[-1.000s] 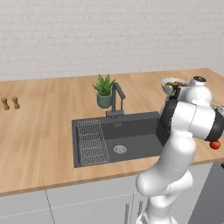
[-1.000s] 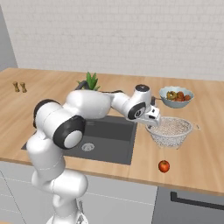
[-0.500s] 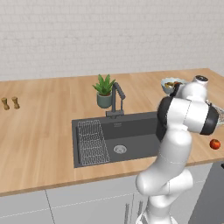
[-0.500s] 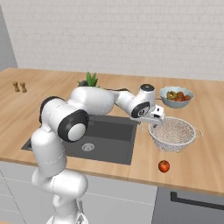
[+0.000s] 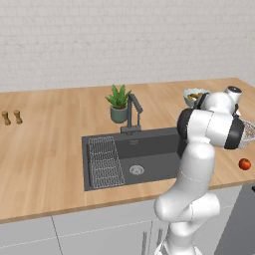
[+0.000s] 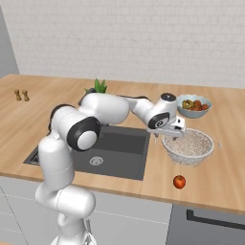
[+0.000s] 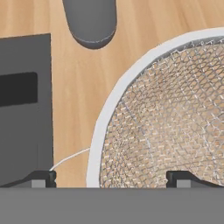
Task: Put the colander in the sink, put the apple in the colander, and turn on the sink faucet and pour water over the colander.
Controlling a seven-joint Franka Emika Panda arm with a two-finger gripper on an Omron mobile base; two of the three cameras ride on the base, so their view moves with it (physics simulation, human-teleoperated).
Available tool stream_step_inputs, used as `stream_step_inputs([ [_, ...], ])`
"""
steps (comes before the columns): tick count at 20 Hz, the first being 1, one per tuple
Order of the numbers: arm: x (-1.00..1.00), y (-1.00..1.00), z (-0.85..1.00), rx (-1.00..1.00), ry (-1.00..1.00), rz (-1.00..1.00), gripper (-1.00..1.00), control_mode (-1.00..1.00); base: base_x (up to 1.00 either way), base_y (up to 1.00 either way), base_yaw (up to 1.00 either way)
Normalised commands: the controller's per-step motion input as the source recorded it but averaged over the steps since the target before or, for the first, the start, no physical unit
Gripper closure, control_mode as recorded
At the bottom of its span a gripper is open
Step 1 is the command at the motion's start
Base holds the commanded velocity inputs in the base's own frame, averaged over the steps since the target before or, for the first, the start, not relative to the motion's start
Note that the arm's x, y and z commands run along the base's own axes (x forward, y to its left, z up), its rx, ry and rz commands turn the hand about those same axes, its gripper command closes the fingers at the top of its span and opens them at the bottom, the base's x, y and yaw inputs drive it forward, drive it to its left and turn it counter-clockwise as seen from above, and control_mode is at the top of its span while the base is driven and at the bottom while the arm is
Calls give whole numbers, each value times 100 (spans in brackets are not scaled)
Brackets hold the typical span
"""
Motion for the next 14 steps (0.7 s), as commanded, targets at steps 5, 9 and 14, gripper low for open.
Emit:
stream_step_inputs([
  [5,0,5,-7,0,6,0,-100,-100,0,0,0],
  [9,0,3,0,0,6,0,-100,-100,0,0,0],
  [14,-1,1,0,0,3,0,-100,-100,0,0,0],
])
